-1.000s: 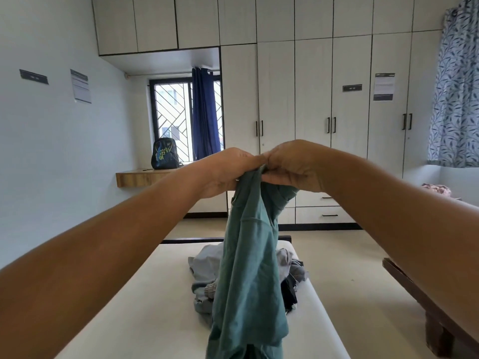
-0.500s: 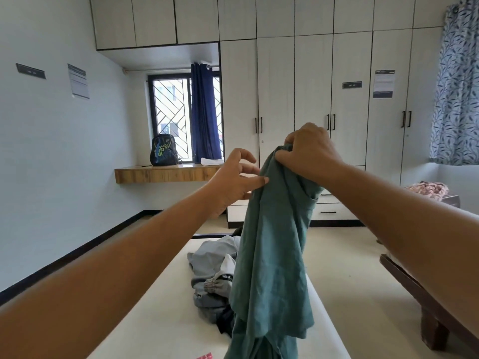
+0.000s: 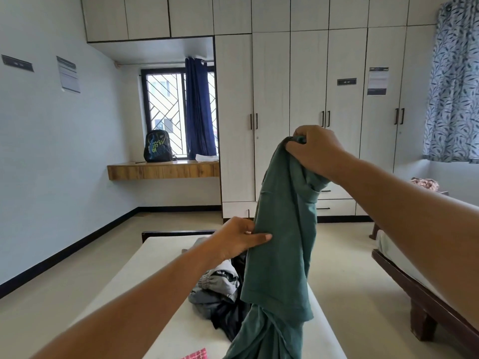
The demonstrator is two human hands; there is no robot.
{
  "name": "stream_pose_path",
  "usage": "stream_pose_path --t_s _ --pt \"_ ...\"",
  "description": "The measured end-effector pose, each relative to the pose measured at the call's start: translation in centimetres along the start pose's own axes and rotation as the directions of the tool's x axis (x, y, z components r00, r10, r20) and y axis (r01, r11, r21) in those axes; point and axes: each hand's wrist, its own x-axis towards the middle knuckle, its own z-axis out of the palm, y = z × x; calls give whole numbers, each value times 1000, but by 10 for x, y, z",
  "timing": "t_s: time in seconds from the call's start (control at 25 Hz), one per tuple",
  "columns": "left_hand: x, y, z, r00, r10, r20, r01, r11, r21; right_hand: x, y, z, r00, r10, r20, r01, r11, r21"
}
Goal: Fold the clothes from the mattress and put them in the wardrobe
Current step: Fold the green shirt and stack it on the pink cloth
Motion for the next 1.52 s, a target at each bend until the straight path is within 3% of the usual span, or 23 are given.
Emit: stream_pose_path --t_s 0.12,0.2,0.28,0.36,0.44,0.56,0.68,0.8,0.92,1.0,1.04,1.16,1.2,1.28,1.4,1.52 --pt "-1 -11 -2 982 133 -134 -92 957 277 0 18 -6 1000 3 27 0 996 -91" --pt "-9 -17 2 907 322 -273 -172 873 457 -3 31 -11 999 35 -5 -36 993 -113" --pt "-22 -18 11 840 447 -309 -262 831 491 -6 40 -13 998 61 -24 -63 990 -129" --pt "-33 -16 20 900 370 -228 -230 851 472 -8 43 -11 998 64 -26 -67 989 -130" --pt "-35 -22 17 982 168 -88 -107 874 474 -10 43 -9 998 61 -21 -63 988 -139" --pt "-32 -22 -15 1000 8 10 -11 907 420 -11 47 -12 999 28 18 -24 985 -169" --pt "-20 -5 -76 985 63 -163 20 888 460 -6 57 -23 994 -27 106 47 981 -189" --pt "-8 25 -137 925 184 -333 24 845 535 -2 54 -36 966 -58 251 107 977 -184" --pt "-1 56 -176 909 273 -315 -40 810 585 2 42 -49 940 -63 336 82 996 -44" --pt "1 79 -192 895 336 -295 -87 779 621 5 33 -59 913 -23 407 46 998 -46" --pt "2 91 -197 871 386 -303 -99 743 662 9 30 -64 922 -19 386 60 994 -94" --pt "8 123 -208 745 552 -375 -130 671 730 28 16 -84 989 -89 121 110 976 -188" --pt "11 132 -210 737 568 -366 -134 654 745 33 10 -92 992 -93 91 111 971 -214" --pt "14 146 -211 785 541 -300 -125 613 780 42 1 -106 993 -103 64 118 947 -298" --pt "16 163 -213 729 594 -339 -166 634 755 52 -2 -119 983 -168 -76 135 937 -322" --pt "17 169 -208 763 558 -326 -143 637 757 54 1 -122 983 -181 8 169 900 -402"
